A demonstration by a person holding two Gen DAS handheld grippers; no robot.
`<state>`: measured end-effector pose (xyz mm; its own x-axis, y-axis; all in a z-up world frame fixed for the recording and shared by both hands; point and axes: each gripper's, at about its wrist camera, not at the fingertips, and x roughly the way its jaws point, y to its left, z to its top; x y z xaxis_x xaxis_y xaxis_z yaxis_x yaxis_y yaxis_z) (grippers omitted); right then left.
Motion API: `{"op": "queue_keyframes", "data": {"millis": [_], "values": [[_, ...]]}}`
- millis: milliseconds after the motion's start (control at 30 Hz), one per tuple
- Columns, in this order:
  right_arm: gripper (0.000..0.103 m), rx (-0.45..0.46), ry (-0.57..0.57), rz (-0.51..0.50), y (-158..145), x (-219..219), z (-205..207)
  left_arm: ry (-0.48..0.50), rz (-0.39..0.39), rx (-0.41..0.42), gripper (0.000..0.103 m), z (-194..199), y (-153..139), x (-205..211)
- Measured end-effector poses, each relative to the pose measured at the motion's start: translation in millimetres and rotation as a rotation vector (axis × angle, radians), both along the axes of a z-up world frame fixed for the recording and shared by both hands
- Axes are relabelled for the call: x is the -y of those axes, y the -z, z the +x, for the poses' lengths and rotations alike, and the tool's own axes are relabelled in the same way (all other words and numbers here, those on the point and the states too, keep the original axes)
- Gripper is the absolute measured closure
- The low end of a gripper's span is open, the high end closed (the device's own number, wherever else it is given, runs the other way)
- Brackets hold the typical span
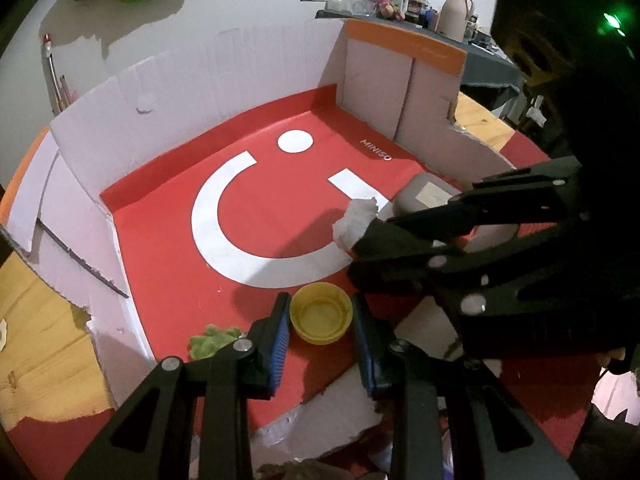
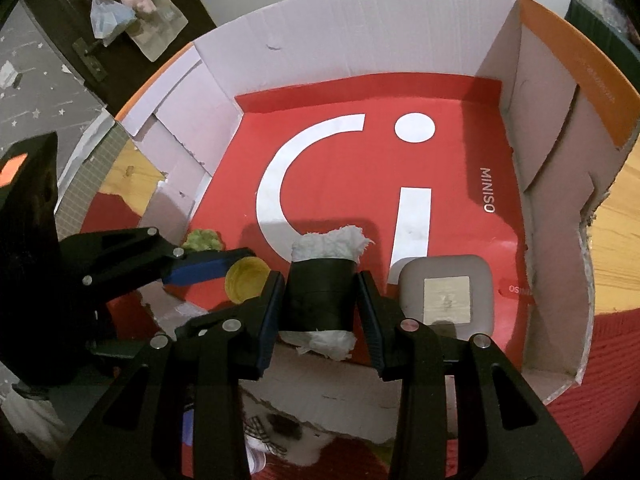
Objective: Organize objects
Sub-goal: 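Lift both held items and carry them over the red box floor, then lower the cap and cylinder onto the box floor and open both tools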
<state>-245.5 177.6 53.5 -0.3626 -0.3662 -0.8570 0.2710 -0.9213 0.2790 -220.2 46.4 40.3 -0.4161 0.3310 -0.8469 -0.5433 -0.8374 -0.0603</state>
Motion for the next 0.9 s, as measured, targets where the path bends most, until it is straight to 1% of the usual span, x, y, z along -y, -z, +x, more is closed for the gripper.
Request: {"op": "queue_keyframes", "data": {"millis": [467,900], "values": [[0.066,0.005,-0.011,0.061,0.8,5.5,-4.6,0.01,-0.004,0.006,0.072,-2.2,2.3,-1.4],[0.066,0.007,-0.011,0.073,1.8,4.8,-4.5,0.01,-0.004,0.001,0.072,-1.0,2.8,0.9]]}}
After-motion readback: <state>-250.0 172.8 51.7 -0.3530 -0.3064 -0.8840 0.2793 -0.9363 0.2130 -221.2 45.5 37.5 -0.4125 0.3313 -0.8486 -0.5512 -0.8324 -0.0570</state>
